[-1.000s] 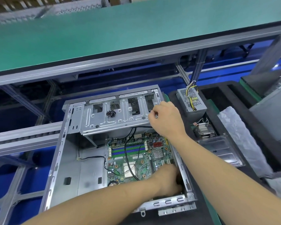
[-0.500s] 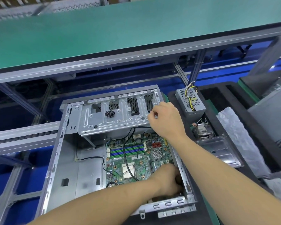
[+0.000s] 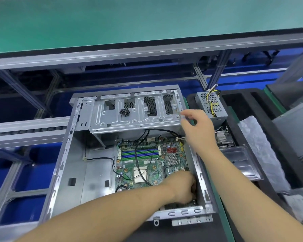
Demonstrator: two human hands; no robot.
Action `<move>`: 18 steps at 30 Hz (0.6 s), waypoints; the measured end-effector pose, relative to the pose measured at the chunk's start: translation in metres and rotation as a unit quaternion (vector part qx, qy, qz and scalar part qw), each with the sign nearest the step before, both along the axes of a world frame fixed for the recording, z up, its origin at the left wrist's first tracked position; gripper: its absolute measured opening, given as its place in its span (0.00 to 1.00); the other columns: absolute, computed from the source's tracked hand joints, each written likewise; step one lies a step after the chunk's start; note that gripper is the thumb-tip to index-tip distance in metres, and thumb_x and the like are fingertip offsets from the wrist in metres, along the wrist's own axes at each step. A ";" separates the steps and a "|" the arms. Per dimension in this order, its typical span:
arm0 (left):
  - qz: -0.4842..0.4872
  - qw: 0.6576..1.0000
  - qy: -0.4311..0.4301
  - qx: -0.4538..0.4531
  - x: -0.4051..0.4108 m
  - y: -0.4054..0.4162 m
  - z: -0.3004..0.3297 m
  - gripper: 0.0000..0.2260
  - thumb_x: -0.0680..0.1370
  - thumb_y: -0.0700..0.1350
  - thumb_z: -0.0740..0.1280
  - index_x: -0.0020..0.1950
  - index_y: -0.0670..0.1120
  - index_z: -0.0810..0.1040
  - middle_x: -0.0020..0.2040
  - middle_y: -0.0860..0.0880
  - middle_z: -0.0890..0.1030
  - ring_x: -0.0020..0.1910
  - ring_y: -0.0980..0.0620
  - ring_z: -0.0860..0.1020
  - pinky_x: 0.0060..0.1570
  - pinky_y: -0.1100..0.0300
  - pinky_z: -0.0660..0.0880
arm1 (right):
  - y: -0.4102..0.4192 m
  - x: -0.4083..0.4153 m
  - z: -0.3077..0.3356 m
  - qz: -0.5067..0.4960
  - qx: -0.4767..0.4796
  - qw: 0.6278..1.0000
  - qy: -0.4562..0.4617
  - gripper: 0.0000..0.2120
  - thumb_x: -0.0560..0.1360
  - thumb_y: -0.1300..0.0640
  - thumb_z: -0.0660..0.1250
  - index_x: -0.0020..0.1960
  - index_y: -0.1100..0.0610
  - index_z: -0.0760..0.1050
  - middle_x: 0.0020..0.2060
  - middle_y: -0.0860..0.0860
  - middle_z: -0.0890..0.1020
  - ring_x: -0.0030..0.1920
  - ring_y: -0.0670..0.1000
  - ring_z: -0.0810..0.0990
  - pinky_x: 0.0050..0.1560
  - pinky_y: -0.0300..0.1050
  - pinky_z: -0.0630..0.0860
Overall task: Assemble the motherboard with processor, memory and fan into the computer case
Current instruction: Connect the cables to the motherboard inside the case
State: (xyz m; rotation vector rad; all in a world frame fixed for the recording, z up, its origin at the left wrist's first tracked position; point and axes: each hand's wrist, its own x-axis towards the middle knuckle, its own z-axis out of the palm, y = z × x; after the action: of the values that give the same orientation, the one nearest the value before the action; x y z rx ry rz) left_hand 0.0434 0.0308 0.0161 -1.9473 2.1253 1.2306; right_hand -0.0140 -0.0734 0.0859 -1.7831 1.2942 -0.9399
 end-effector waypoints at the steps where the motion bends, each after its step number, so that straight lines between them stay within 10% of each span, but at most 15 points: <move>1: 0.001 1.000 -0.006 -0.002 -0.001 0.000 0.000 0.15 0.72 0.36 0.69 0.29 0.46 0.67 0.28 0.49 0.70 0.30 0.48 0.72 0.25 0.62 0.65 | 0.005 -0.005 -0.003 0.002 0.009 1.000 -0.002 0.12 0.78 0.61 0.68 0.56 0.45 0.79 0.54 0.42 0.76 0.53 0.32 0.73 0.53 0.27 0.66; 8: 0.050 0.999 -0.017 0.014 -0.009 -0.001 -0.006 0.11 0.69 0.34 0.68 0.30 0.46 0.70 0.31 0.49 0.74 0.32 0.48 0.75 0.26 0.63 0.70 | 0.013 -0.008 -0.010 -0.040 0.080 0.996 -0.010 0.08 0.79 0.59 0.66 0.54 0.48 0.79 0.55 0.48 0.77 0.54 0.49 0.79 0.57 0.52 0.77; 18: 0.032 0.998 0.025 0.038 -0.002 -0.005 -0.005 0.04 0.72 0.40 0.73 0.42 0.42 0.80 0.40 0.46 0.80 0.43 0.46 0.81 0.39 0.57 0.77 | 0.011 -0.006 -0.012 -0.024 0.032 0.998 0.040 0.08 0.78 0.59 0.66 0.52 0.47 0.76 0.53 0.47 0.74 0.51 0.36 0.73 0.48 0.35 0.68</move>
State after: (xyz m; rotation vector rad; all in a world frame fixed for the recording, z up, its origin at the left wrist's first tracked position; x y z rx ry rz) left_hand 0.0417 0.0260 0.0113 -1.9878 2.0219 1.3625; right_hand -0.0199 -0.0625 0.0734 -1.7630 1.4085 -0.8502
